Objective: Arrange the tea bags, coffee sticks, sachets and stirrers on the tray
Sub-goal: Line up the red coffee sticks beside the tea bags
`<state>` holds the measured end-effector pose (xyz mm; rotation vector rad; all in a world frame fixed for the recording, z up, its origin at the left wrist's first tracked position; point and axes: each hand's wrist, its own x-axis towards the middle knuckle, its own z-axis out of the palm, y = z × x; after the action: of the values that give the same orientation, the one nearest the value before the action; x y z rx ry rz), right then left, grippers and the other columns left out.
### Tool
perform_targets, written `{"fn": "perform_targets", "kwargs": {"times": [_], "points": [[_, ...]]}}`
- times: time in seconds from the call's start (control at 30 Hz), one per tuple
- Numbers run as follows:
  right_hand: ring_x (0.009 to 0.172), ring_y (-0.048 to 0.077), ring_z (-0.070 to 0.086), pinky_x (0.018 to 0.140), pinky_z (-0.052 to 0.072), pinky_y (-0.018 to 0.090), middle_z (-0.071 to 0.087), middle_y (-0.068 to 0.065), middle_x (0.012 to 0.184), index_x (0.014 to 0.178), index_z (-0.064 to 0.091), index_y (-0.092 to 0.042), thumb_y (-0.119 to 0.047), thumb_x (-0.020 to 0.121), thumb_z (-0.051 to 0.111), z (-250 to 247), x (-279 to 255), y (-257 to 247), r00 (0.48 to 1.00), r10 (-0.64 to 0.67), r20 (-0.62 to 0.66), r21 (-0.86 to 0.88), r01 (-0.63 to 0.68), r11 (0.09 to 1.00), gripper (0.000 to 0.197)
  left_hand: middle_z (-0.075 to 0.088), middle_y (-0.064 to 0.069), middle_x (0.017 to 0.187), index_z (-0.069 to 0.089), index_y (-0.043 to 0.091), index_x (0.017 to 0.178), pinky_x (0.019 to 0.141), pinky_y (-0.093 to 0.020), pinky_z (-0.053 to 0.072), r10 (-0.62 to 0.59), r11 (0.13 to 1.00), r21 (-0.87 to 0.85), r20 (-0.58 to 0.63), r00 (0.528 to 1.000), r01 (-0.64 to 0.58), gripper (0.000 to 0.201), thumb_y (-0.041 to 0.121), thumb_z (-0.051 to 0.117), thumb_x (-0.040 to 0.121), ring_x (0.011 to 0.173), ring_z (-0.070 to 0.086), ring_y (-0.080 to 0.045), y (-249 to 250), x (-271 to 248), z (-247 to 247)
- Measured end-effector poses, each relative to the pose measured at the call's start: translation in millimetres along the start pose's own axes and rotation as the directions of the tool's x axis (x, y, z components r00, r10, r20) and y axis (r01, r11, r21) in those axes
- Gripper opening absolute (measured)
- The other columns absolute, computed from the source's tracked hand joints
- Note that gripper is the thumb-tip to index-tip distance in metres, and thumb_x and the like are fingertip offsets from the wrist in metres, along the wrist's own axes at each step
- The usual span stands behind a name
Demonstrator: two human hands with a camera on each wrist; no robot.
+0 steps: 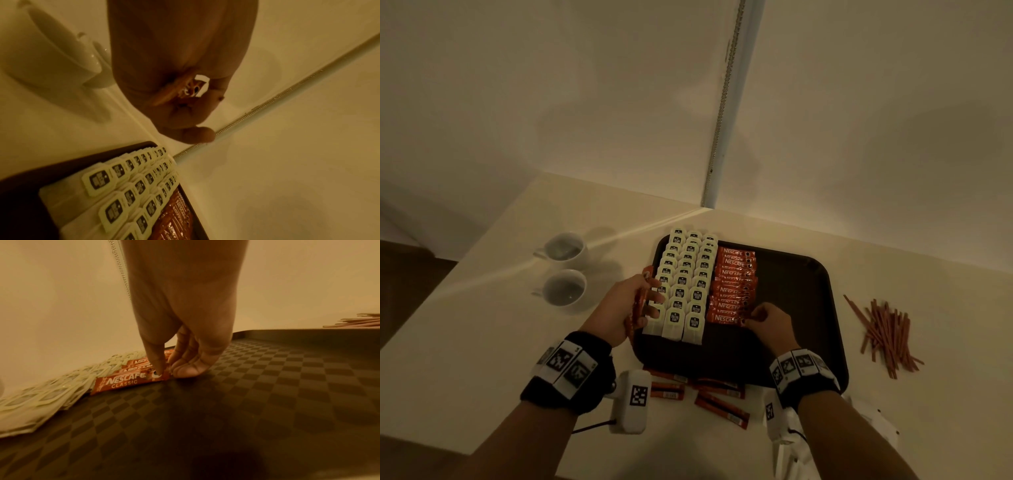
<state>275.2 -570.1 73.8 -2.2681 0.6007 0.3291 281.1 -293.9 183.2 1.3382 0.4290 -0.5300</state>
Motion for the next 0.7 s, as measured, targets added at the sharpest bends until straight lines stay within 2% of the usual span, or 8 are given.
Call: {"fn": "perform_targets", "kwargs": {"times": [0.07,0.17,0.27,0.33,0.4,0.5,0.6,0.7], "points": [[0.08,0.007,0.052,0.062,0.039,0.015,0.058,0.002,0.099,0.094,0.057,-0.014,-0.018,0.079,0.072,-0.9,-1.5,-0.9,1.0,-0.004,-0.001,-0.003,0.004,1.0,0.021,0.07,-0.009,0.081,0.06,0.004,0.103,0.037,-0.016,0.037,-0.016,1.0,-0.019,0.055,0.998,0.017,0.02,0.008,0.042,0.096,0.054,0.062,-0.015,0.3,-0.4,3.0],[0.078,0.005,0.054,0.059,0.039,0.015,0.058,0.001,0.097,0.097,0.055,-0.014,-0.023,0.083,0.069,-5.2,-5.6,-9.3,0.999,-0.026,-0.024,0.039,0.027,0.999,0.022,0.073,-0.009,0.1,0.061,0.006,0.111,0.042,-0.016,0.045,0.006,0.998,0.057,0.137,0.991,-0.014,0.018,0.01,0.049,0.097,0.07,0.071,-0.017,0.9,-1.5,8.0],[0.087,0.011,0.06,0.063,0.043,0.016,0.061,0.0,0.1,0.1,0.056,-0.016,-0.03,0.089,0.061,-13.2,-18.4,-39.7,0.989,-0.144,-0.028,0.201,0.147,0.968,0.019,0.073,-0.004,0.104,0.058,0.01,0.113,0.043,-0.018,0.045,0.014,0.981,0.188,0.206,0.979,-0.054,0.02,0.013,0.056,0.094,0.078,0.072,-0.019,3.2,-1.3,13.8],[0.085,0.011,0.061,0.066,0.045,0.017,0.062,-0.002,0.099,0.103,0.058,-0.017,-0.035,0.091,0.055,-18.8,-34.5,-70.0,0.955,-0.292,0.045,0.317,0.264,0.911,0.021,0.074,-0.002,0.1,0.057,0.012,0.11,0.043,-0.018,0.044,0.022,0.955,0.282,0.233,0.972,-0.089,0.02,0.014,0.061,0.091,0.077,0.071,-0.02,4.9,-1.3,19.9],[0.083,0.01,0.06,0.066,0.048,0.018,0.063,0.0,0.098,0.105,0.061,-0.017,-0.033,0.091,0.056,-20.6,-51.5,-97.5,0.888,-0.44,0.134,0.386,0.362,0.849,0.022,0.075,-0.002,0.094,0.058,0.012,0.105,0.043,-0.018,0.044,0.07,0.923,0.354,0.232,0.97,-0.151,0.02,0.013,0.067,0.087,0.077,0.072,-0.021,6.2,-1.4,27.3],[0.083,0.013,0.063,0.074,0.054,0.023,0.066,0.006,0.096,0.099,0.065,-0.016,-0.023,0.086,0.065,-23.0,-63.8,-116.4,0.825,-0.555,0.108,0.396,0.476,0.785,0.015,0.074,-0.007,0.086,0.065,0.006,0.102,0.044,-0.017,0.043,0.182,0.897,0.371,0.184,0.966,-0.24,0.025,0.012,0.075,0.079,0.072,0.072,-0.022,7.3,-1.1,34.3],[0.072,0.012,0.06,0.071,0.054,0.022,0.066,0.01,0.093,0.096,0.063,-0.008,-0.013,0.087,0.063,-34.0,-65.3,-116.8,0.875,-0.483,0.019,0.483,0.415,0.771,0.01,0.074,-0.009,0.085,0.069,0.005,0.096,0.045,-0.015,0.044,0.265,0.899,0.329,0.113,0.958,-0.288,0.022,0.012,0.077,0.076,0.067,0.071,-0.021,8.9,-1.5,31.8],[0.074,0.013,0.061,0.078,0.054,0.027,0.065,0.007,0.09,0.095,0.062,-0.01,-0.015,0.088,0.06,-45.2,-63.3,-109.8,0.916,-0.401,-0.032,0.528,0.356,0.771,0.008,0.074,-0.009,0.085,0.069,0.009,0.083,0.043,-0.015,0.042,0.328,0.911,0.258,0.02,0.945,-0.322,0.011,0.006,0.076,0.075,0.059,0.069,-0.016,10.0,-2.8,24.2]]}}
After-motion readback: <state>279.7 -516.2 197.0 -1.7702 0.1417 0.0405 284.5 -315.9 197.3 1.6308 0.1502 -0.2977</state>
